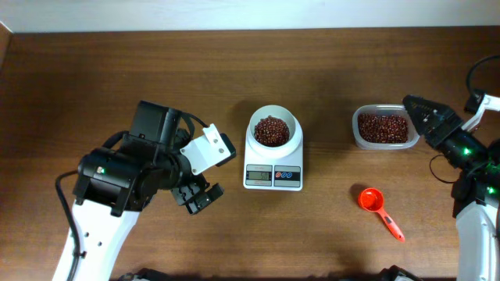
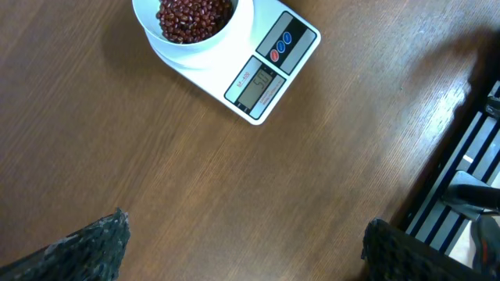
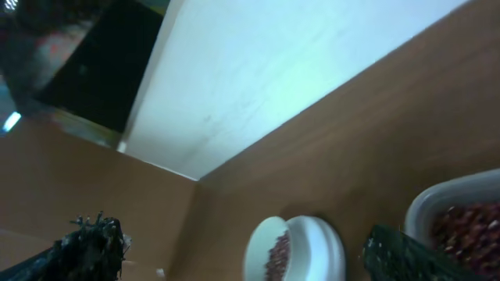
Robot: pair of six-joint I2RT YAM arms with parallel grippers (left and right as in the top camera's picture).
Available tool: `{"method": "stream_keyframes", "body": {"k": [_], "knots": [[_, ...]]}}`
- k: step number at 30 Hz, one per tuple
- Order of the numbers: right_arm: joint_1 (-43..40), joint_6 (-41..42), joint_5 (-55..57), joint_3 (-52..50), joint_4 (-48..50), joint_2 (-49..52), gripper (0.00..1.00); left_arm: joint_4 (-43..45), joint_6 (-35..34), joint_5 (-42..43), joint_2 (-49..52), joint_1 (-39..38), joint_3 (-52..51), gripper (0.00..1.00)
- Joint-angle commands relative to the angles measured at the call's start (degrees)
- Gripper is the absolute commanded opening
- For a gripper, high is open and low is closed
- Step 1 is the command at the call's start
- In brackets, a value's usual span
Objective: Scoop and weigh 50g on scale
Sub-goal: 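Open the right gripper, release the scoop and lift away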
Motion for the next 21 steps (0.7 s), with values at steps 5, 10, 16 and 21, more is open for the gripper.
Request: {"method": "stream_keyframes", "body": {"k": [5,10,16,21], "knots": [[0.72,-16.44,-6.67,0.02,-0.07,-0.79,0.99,0.09,0.87,0.22,0.02,0.39,0.63,0.99],[11.47,-36.79,6.78,0.0,-13.09,-11.8,0.99,0.09,0.87,0.22,0.02,0.39,0.63,0.99],[27.28,-36.79,38.25,-0.5,-24.55,-29.81,0.99,0.09,0.87,0.22,0.02,0.39,0.63,0.99],[31.5,-36.76,44.09,-3.74,-24.92,-37.64,0.99,0.09,0.87,0.22,0.02,0.39,0.63,0.99]]}}
